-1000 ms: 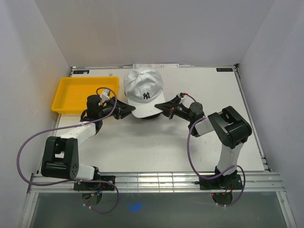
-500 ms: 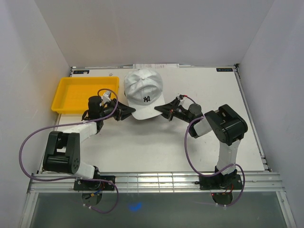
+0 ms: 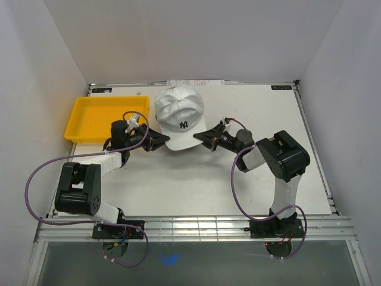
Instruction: Stack the hats
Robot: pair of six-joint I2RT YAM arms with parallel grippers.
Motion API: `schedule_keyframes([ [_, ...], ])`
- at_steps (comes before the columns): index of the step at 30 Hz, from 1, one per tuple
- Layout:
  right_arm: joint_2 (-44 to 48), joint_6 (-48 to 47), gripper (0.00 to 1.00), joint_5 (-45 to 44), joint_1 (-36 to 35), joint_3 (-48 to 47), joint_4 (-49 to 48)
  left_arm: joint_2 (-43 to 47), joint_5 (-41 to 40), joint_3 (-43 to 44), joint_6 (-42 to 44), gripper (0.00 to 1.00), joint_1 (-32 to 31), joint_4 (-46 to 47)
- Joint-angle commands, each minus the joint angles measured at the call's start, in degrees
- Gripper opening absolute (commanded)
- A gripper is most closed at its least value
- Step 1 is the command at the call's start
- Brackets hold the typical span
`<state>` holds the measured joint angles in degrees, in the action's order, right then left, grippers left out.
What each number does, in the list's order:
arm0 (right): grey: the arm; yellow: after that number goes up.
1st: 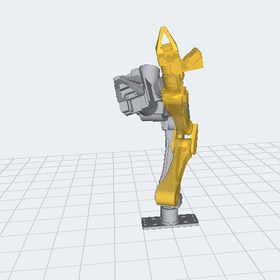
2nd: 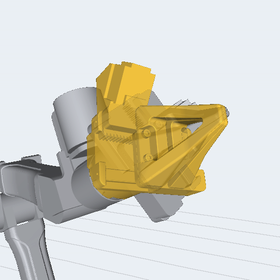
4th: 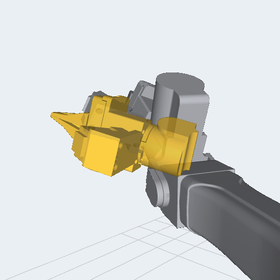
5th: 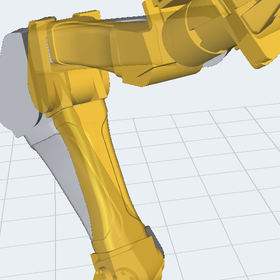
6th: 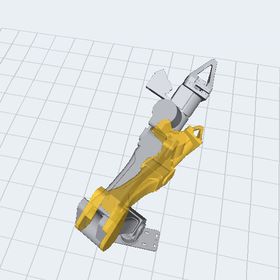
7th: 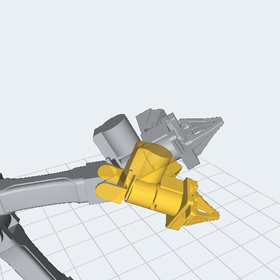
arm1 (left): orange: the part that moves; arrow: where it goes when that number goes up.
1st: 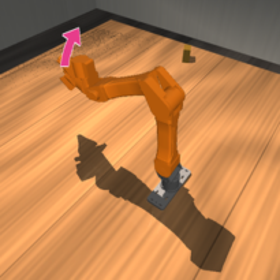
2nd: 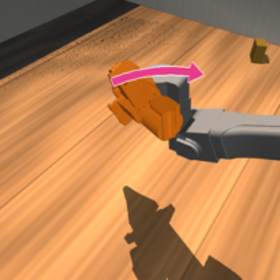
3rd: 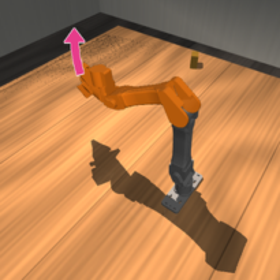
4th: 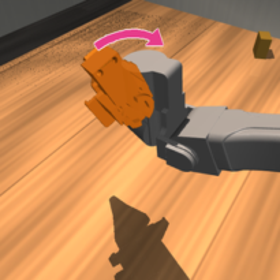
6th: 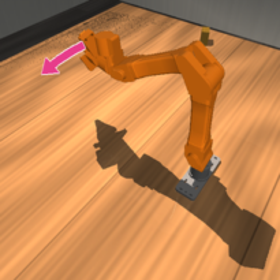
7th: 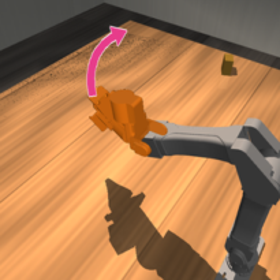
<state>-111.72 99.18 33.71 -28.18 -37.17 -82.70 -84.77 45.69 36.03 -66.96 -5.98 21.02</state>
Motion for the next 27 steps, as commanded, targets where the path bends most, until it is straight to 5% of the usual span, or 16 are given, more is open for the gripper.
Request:
schedule_keyframes([
  [1, 2.47, -3.46, 0.08, 7.68, 0.15, -0.71, 4.11, -0.13, -8.69, 1.06, 2.01, 0.00, 3.25, -2.82],
  [11, 14.15, -10.75, 0.08, 8.38, 0.15, -8.18, 21.25, 4.78, -5.70, 6.06, 1.48, 0.00, 3.43, -7.21],
  [27, 17.33, -14.36, 0.08, 9.26, 0.15, -18.63, 33.82, 7.61, -5.53, 17.31, 1.13, 0.00, 3.60, -15.13],
])
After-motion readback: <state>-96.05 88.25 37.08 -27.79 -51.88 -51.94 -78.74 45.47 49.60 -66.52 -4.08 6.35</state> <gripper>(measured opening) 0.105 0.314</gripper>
